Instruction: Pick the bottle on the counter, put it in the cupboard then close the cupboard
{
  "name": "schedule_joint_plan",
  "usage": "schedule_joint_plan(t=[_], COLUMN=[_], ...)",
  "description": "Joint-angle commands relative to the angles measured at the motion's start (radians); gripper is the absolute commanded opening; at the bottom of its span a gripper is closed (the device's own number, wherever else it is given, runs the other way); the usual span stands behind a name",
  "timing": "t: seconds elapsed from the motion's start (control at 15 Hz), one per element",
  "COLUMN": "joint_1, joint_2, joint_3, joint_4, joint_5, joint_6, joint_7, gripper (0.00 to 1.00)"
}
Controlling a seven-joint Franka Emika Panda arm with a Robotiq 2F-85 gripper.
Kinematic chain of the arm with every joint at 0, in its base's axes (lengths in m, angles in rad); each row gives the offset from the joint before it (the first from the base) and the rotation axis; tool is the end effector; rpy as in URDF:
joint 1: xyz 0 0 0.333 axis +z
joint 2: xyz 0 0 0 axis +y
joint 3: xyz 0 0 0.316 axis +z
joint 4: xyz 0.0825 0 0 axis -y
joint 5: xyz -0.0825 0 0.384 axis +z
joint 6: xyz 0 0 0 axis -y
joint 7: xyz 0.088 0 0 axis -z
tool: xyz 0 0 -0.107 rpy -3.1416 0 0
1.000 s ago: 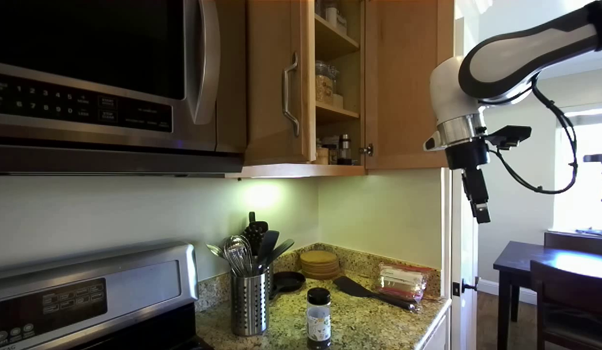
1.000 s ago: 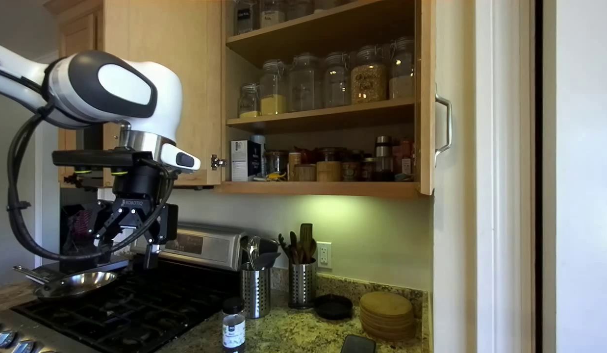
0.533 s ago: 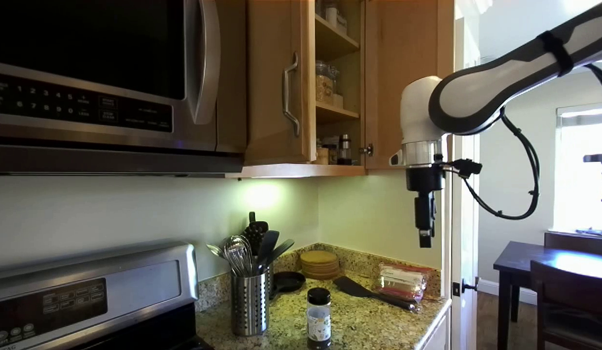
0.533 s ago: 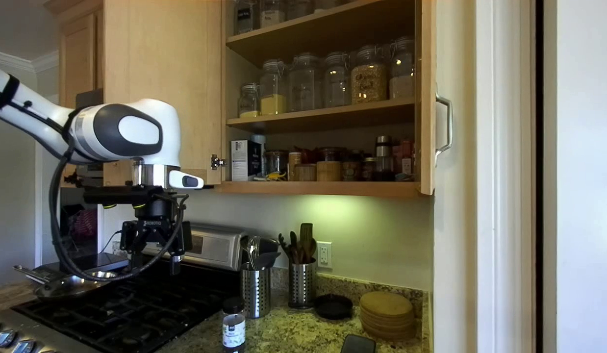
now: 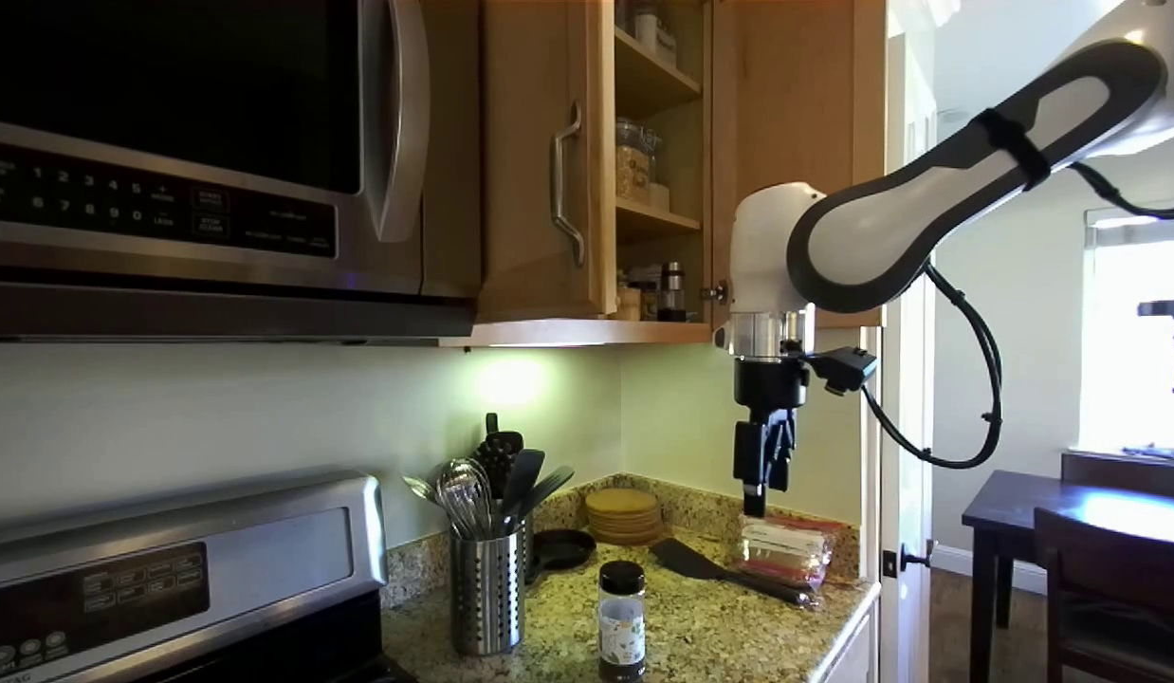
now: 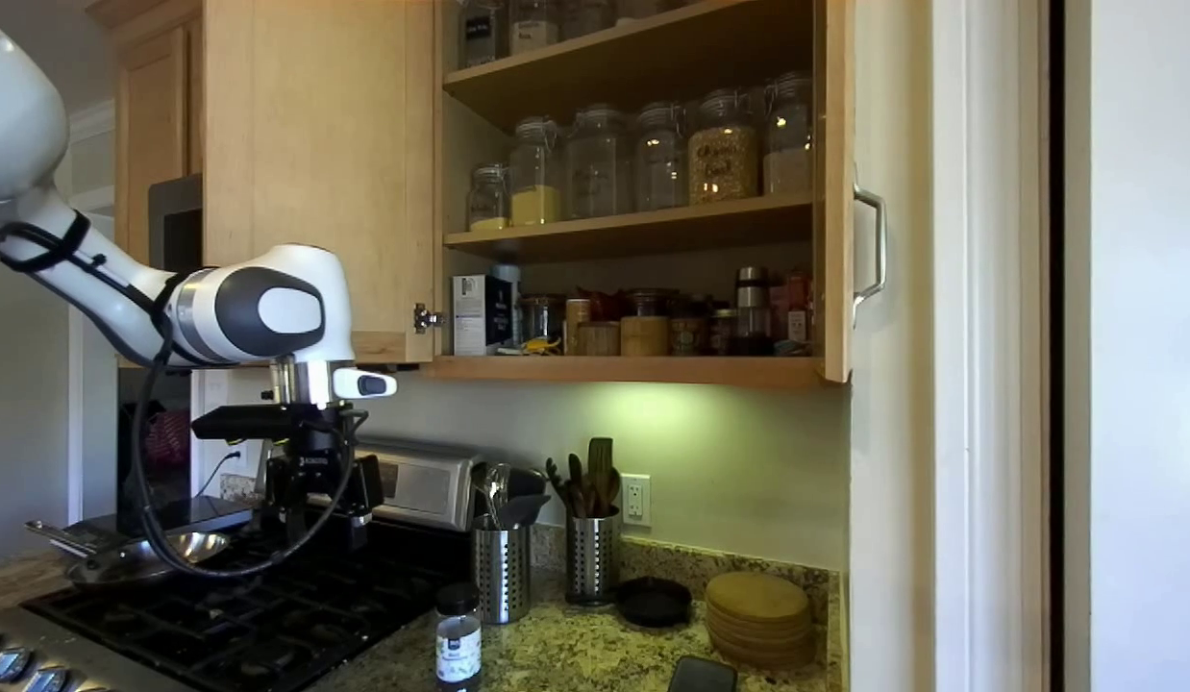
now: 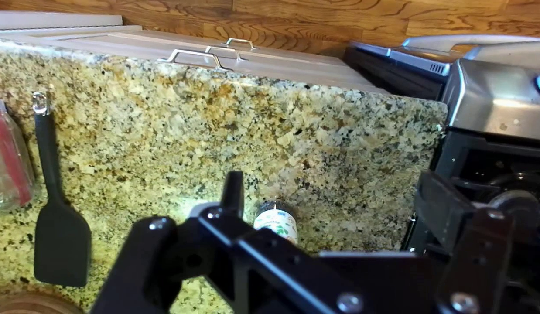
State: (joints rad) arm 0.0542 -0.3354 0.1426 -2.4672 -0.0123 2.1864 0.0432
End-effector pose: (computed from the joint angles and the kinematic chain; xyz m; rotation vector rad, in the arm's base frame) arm 0.4285 0.0857 0.4206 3.0805 0.2374 0.0889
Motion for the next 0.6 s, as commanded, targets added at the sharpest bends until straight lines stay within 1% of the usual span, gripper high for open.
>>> schedule_joint_plan(t=[0.0,0.27,0.53], joint_1=[0.014,0.014,0.005], joint_2=[0.001,0.001,0.028], joint_3=[-0.014,-0.014,0.02], joint_4=[0.003,0.006,0.012], joint_5=[-0.006,-0.006,-0.047], joint_6=[-0.002,-0.002,0.083], joint_7=[0.005,0.005,0.093], gripper=[1.0,1.0,1.0])
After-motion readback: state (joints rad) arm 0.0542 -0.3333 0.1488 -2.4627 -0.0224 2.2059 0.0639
